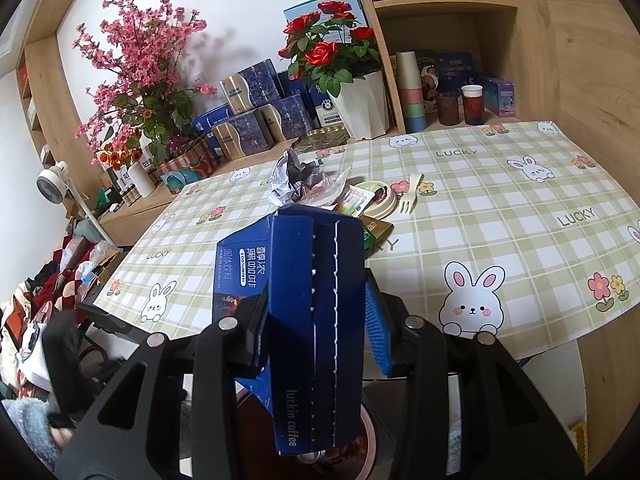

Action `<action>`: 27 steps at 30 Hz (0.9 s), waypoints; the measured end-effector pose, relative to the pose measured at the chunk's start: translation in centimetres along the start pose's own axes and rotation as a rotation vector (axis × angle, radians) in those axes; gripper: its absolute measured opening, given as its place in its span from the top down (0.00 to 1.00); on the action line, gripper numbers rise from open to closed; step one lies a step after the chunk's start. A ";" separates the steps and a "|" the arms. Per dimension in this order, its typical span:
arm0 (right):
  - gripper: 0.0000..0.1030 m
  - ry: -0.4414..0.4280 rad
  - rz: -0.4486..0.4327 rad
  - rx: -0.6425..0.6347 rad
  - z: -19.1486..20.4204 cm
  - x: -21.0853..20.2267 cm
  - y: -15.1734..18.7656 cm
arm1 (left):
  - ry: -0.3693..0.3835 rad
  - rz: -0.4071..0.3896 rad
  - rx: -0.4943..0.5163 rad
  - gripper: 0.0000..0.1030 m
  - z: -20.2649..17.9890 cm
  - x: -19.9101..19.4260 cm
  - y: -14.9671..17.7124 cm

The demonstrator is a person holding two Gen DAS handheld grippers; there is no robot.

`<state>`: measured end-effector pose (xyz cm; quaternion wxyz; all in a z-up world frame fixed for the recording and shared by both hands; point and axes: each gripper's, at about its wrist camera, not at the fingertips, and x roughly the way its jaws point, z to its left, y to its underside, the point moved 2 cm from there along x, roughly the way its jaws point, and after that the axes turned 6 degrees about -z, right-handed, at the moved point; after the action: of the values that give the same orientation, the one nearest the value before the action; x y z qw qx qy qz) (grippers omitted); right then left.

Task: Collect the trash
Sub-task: 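Carry the blue coffee box over the bin and open the right tool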

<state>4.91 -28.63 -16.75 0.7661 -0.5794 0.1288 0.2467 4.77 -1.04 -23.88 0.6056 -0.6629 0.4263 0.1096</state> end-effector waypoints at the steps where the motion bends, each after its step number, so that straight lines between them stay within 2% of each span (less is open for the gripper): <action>1: 0.59 -0.001 0.001 -0.003 0.1 0.0 0.0 | -0.013 -0.024 -0.007 0.21 0.2 -0.7 -0.4; 5: 0.59 -0.005 0.008 -0.013 0.3 -0.1 0.1 | -0.073 -0.125 -0.025 0.13 1.1 -3.6 -2.1; 10: 0.59 -0.015 0.015 -0.032 1.0 -0.4 0.2 | -0.131 -0.199 -0.036 0.07 2.0 -5.9 -3.4; 18: 0.59 -0.029 0.051 -0.112 2.4 -1.2 1.6 | -0.190 -0.243 -0.063 0.06 3.0 -8.1 -3.5; 27: 0.60 -0.058 0.157 -0.208 4.3 -1.4 4.2 | -0.218 -0.273 -0.096 0.06 3.8 -9.7 -2.6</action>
<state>1.11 -24.01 -18.24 0.6836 -0.6365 0.1249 0.3345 2.09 6.33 -16.51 0.6250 -0.7271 0.2585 0.1179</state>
